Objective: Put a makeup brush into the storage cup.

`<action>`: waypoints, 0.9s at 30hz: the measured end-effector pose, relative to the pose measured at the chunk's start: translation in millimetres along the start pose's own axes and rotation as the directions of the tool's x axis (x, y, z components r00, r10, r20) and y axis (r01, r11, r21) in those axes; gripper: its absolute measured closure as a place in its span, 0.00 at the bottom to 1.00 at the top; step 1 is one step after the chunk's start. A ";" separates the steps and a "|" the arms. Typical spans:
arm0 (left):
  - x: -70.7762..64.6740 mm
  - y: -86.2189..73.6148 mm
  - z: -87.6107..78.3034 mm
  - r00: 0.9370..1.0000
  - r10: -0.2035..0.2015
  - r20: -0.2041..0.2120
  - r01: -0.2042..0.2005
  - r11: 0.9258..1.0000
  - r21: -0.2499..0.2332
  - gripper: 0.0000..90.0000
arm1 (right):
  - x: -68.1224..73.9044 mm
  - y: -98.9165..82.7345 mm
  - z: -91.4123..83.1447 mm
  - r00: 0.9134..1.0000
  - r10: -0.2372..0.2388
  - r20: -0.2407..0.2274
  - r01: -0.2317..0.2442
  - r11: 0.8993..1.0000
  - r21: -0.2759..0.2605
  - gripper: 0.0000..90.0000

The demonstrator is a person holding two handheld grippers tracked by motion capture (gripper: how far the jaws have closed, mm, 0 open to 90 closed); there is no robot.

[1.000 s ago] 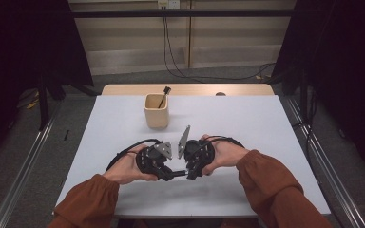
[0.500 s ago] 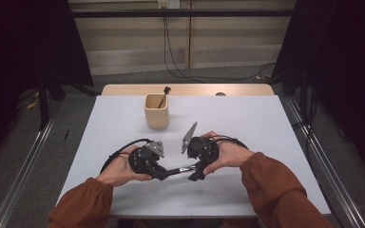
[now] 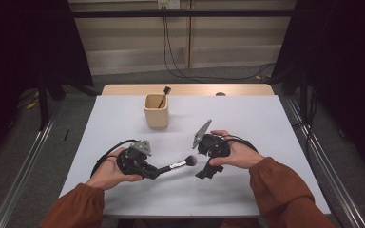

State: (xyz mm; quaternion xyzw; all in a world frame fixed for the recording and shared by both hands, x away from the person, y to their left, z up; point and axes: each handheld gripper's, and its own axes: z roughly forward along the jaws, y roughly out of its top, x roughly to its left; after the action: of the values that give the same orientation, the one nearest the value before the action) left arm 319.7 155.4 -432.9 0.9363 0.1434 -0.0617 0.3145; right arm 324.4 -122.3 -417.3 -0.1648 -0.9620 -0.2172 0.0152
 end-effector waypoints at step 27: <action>-6.3 -23.9 -13.2 0.991 -0.119 -0.068 0.104 0.976 -0.189 0.83 | 1.1 -44.5 -6.4 0.999 0.052 -0.001 -0.052 0.992 -0.116 0.04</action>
State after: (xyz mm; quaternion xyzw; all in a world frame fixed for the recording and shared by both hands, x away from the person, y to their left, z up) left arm 306.7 180.2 -434.8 0.8952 0.2132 -0.0287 0.3902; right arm 308.7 -162.6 -429.7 -0.1907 -0.9432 -0.2719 0.0105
